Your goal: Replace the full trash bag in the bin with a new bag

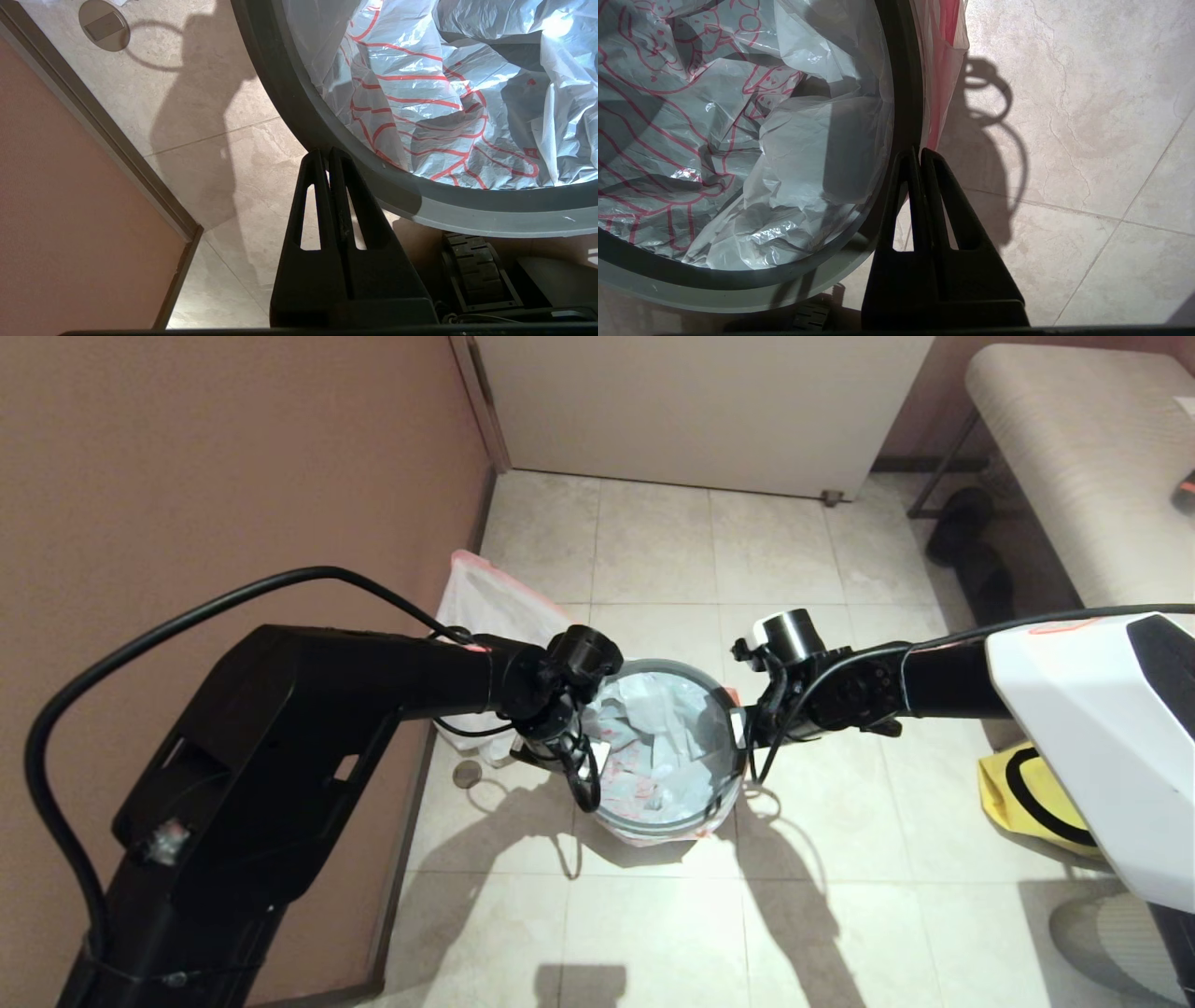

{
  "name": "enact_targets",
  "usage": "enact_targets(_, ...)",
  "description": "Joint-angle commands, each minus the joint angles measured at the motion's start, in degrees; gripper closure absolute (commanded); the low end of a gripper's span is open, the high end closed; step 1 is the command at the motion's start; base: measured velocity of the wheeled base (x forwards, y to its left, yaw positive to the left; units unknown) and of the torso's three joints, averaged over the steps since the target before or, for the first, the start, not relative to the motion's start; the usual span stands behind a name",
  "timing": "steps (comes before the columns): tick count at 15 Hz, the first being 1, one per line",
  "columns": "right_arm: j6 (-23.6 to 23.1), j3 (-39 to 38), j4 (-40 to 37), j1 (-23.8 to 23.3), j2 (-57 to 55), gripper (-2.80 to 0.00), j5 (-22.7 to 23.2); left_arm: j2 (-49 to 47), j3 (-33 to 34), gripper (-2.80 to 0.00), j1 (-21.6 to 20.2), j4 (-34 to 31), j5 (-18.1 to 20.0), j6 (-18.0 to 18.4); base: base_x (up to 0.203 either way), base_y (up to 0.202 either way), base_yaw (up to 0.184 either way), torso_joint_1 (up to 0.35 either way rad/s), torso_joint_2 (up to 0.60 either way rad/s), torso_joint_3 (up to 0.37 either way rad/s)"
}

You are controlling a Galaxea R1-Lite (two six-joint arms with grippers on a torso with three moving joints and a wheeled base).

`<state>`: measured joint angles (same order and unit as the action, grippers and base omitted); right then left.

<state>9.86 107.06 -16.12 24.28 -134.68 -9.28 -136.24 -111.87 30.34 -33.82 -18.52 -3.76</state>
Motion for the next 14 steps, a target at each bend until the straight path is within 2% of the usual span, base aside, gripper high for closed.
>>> enact_targets(1,0.16,-0.01,-0.14,0.06,-0.09,0.0,0.05,-0.42,-0.01,0.0,0.12,0.07,-0.15,-0.08,0.0,0.0,0.0,0.0,0.0,0.0)
enact_targets(6,0.81,-0.27,-0.58,-0.43,4.37,0.0,-0.36,2.55,0.04,0.0,0.83,2.28,0.26,-1.38,0.0,0.0,0.0,0.0,0.0,0.0)
enact_targets(9,0.33,-0.3,-3.26,-0.81,7.94,0.0,-1.68,6.33,0.16,0.0,-0.39,7.98,5.79,-4.71,0.0,0.0,0.0,0.0,0.0,0.0)
enact_targets(11,2.39,-2.93,-6.25,-1.6,14.03,0.0,-3.53,12.08,2.21,0.0,-0.56,7.85,6.43,-5.07,0.0,0.0,0.0,0.0,0.0,0.0)
enact_targets(14,6.76,-7.75,-9.92,-1.13,23.94,0.0,-4.71,24.17,8.81,0.0,0.35,7.6,6.76,-7.1,0.0,0.0,0.0,0.0,0.0,0.0)
